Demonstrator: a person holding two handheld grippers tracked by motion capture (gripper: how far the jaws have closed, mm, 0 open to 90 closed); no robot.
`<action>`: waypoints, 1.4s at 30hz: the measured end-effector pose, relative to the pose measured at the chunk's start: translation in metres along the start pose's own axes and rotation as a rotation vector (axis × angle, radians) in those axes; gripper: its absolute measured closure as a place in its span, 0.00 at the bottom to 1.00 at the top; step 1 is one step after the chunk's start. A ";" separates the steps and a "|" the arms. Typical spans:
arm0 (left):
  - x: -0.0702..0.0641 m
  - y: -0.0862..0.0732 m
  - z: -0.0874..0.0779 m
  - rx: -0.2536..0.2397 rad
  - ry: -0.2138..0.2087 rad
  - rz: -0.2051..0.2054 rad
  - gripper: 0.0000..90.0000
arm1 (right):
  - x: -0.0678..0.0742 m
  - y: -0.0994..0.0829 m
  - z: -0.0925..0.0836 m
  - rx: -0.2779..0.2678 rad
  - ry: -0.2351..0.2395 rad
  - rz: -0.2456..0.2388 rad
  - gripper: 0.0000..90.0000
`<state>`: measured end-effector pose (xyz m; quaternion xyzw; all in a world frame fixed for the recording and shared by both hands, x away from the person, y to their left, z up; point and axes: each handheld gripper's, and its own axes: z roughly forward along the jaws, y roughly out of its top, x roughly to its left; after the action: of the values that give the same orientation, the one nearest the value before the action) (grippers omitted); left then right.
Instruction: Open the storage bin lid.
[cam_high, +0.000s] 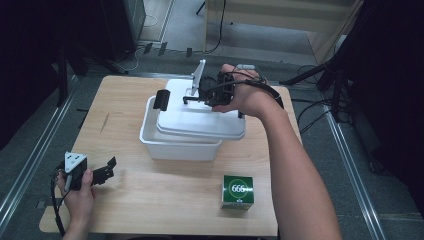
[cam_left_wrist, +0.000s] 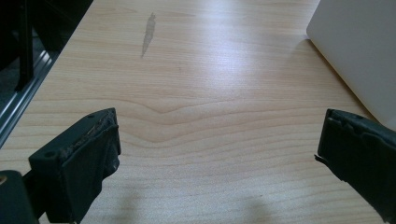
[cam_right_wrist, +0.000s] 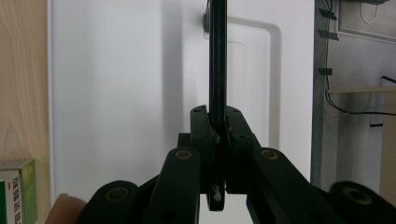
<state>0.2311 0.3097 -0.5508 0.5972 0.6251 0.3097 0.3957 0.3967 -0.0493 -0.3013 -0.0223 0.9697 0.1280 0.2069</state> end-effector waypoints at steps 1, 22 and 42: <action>0.000 0.000 0.000 0.000 0.001 0.002 0.00 | 0.000 -0.002 -0.001 0.000 0.001 0.004 0.95; -0.001 0.000 0.000 -0.005 -0.002 0.002 0.00 | 0.000 -0.065 -0.015 0.029 -0.026 0.093 0.95; -0.001 -0.001 -0.001 -0.021 -0.007 0.011 0.00 | 0.005 -0.124 -0.031 0.059 -0.057 0.179 0.95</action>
<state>0.2296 0.3086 -0.5506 0.5974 0.6172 0.3164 0.4026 0.3917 -0.1775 -0.3058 0.0742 0.9649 0.1178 0.2226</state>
